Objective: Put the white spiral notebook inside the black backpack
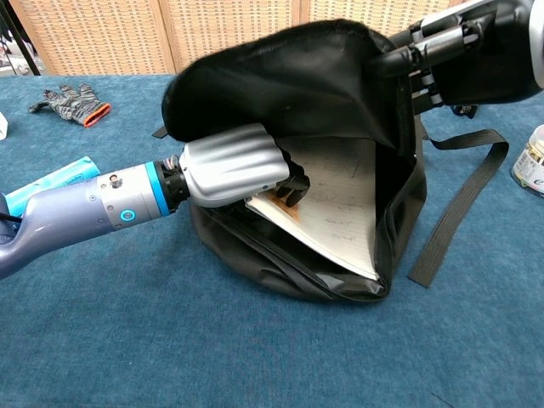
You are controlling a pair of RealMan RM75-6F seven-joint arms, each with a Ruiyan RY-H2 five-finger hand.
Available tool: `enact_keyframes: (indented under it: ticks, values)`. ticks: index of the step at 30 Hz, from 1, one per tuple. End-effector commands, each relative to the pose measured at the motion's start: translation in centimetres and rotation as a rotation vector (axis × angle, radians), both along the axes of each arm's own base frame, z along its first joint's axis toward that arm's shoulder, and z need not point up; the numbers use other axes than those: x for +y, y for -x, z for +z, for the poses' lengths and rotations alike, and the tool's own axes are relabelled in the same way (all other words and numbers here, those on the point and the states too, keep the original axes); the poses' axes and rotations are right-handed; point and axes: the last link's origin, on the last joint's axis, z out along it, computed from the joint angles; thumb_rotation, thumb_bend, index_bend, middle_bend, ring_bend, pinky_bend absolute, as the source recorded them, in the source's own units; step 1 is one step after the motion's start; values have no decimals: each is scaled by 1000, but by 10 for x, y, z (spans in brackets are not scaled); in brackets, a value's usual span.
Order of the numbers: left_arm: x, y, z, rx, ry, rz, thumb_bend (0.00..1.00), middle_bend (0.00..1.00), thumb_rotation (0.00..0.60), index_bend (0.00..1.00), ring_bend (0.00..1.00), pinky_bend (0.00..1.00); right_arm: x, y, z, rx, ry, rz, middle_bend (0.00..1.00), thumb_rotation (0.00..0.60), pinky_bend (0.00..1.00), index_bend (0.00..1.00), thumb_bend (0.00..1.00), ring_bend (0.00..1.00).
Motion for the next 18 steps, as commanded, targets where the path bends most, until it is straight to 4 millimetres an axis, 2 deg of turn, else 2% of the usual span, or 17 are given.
enact_keyframes:
  ticks: [1,14,16,18]
  values:
    - [3,-2,-1,13,-16,-1,503,587,600,741,562,649,-1,-2,4,-8,8,-1,546,600,419,624,650,297]
    - [17,-2,0,49,-85,45,503,584,600,740,556,649,-1,-3,11,-15,3,-7,546,600,419,624,652,297]
    - [18,-1,0,56,-105,48,495,539,600,699,499,618,-1,-2,12,-14,6,-7,547,600,419,624,652,297]
    - [20,1,0,56,-104,67,463,417,600,568,377,541,-2,-2,12,-9,8,-5,547,600,419,624,652,297]
